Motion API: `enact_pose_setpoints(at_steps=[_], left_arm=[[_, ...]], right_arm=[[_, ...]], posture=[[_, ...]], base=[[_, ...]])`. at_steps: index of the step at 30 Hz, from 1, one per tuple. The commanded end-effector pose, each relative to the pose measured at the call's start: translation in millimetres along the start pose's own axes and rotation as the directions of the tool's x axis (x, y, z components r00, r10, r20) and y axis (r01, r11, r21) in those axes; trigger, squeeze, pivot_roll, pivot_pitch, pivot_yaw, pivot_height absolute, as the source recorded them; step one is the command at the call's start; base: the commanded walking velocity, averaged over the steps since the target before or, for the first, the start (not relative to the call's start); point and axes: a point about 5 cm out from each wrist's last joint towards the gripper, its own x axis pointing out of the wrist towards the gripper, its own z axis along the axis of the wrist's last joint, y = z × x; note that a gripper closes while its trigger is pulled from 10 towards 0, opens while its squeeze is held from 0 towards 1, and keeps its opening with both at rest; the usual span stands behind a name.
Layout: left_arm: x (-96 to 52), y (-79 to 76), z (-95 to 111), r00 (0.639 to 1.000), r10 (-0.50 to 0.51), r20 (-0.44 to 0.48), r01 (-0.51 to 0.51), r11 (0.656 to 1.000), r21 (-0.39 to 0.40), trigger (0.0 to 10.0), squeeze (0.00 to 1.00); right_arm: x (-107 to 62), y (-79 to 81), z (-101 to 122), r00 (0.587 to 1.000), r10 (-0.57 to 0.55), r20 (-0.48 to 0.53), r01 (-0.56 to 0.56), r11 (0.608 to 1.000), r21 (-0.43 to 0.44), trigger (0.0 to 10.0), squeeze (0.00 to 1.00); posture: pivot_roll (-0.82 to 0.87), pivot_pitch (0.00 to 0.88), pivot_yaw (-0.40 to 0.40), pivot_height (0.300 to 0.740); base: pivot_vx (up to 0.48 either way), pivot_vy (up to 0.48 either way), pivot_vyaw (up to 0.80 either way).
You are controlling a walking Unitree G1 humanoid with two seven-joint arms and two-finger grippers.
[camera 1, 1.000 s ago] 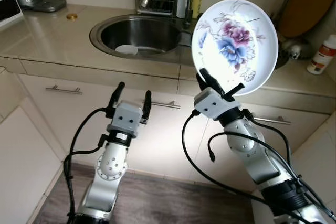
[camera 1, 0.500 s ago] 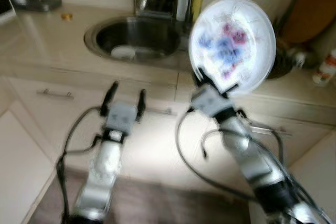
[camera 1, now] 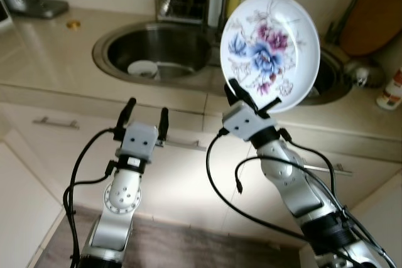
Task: Kitchen organization
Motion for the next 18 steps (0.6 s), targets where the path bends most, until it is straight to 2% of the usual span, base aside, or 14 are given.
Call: enact_pose_setpoints(at_steps=[1, 18], left_arm=[[0.4, 5.8, 0.3, 1.000, 0.007, 0.003, -0.007, 1.000, 0.012, 10.0, 0.00], [0.5, 4.6, 0.6, 1.000, 0.002, 0.003, -0.002, 1.000, 0.011, 10.0, 0.00]], right_arm=[[5.5, -3.3, 6.2, 0.999, -0.020, 0.027, 0.020, 1.000, 0.008, 10.0, 0.00], [6.6, -3.0, 4.6, 1.000, -0.027, 0.013, 0.027, 1.000, 0.007, 10.0, 0.00]], posture=[[0.11, 0.000, -0.059, 0.740], [0.11, 0.000, -0.058, 0.740]], base=[[0.311, 0.000, 0.00], [0.312, 0.000, 0.00]])
